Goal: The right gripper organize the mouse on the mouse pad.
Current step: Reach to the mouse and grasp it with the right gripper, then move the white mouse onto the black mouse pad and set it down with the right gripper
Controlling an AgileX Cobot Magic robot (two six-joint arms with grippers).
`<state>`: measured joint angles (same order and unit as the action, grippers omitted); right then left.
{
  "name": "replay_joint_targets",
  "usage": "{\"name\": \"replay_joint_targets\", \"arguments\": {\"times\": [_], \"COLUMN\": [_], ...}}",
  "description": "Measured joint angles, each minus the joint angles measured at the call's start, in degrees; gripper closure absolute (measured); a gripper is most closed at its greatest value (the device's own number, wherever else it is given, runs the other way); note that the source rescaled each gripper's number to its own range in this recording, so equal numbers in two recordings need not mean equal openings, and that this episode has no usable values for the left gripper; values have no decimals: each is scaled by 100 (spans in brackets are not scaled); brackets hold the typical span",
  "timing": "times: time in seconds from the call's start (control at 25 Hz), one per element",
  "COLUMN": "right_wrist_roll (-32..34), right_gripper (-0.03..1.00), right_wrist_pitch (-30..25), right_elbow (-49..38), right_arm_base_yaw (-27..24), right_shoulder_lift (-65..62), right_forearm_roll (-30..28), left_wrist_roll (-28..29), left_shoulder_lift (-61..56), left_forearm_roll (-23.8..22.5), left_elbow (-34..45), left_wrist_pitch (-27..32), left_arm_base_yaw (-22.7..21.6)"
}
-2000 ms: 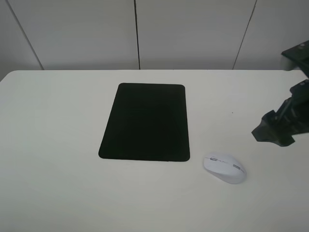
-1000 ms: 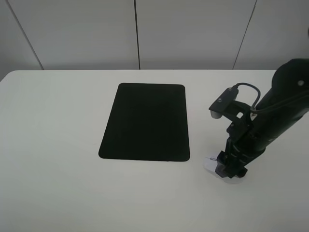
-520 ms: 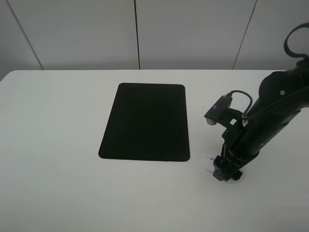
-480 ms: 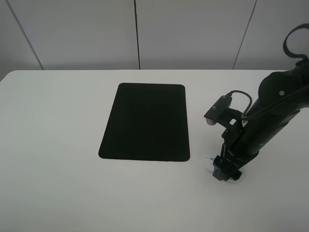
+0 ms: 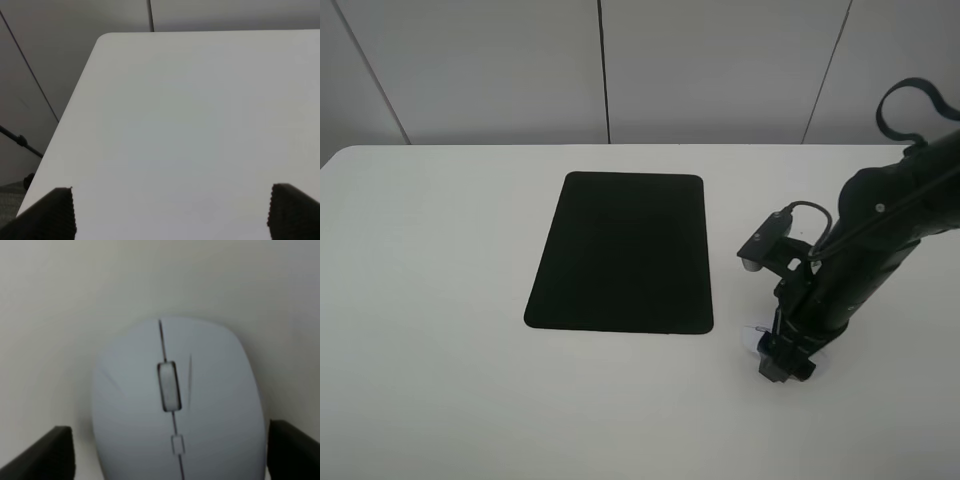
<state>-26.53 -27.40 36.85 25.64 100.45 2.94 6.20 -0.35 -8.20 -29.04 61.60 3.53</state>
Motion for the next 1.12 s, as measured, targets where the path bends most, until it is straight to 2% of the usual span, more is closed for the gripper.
{"name": "replay_joint_targets", "arguments": {"times": [0.52, 0.56, 0.6, 0.64, 0.72, 0.76, 1.12], "right_wrist_roll": [0, 0, 0, 0, 0, 0, 0], "right_gripper": [-1, 2, 15, 40, 97, 92, 92], "right_wrist_pitch": [125, 125, 133, 145, 150, 141, 38], "right_elbow": [4, 4, 4, 4, 6, 6, 13], "right_arm_base_yaw": [0, 0, 0, 0, 0, 0, 0], "right_shoulder_lift": [216, 216, 216, 216, 216, 216, 220], "right_forearm_roll": [-15, -15, -26, -26, -19, -19, -19], "left_wrist_roll": [0, 0, 0, 0, 0, 0, 0], "left_shoulder_lift": [0, 0, 0, 0, 0, 0, 0], "left_forearm_roll": [0, 0, 0, 0, 0, 0, 0], "left_elbow": [0, 0, 0, 0, 0, 0, 0], "left_wrist_pitch": [0, 0, 0, 0, 0, 0, 0], "left_arm_base_yaw": [0, 0, 0, 0, 0, 0, 0]}}
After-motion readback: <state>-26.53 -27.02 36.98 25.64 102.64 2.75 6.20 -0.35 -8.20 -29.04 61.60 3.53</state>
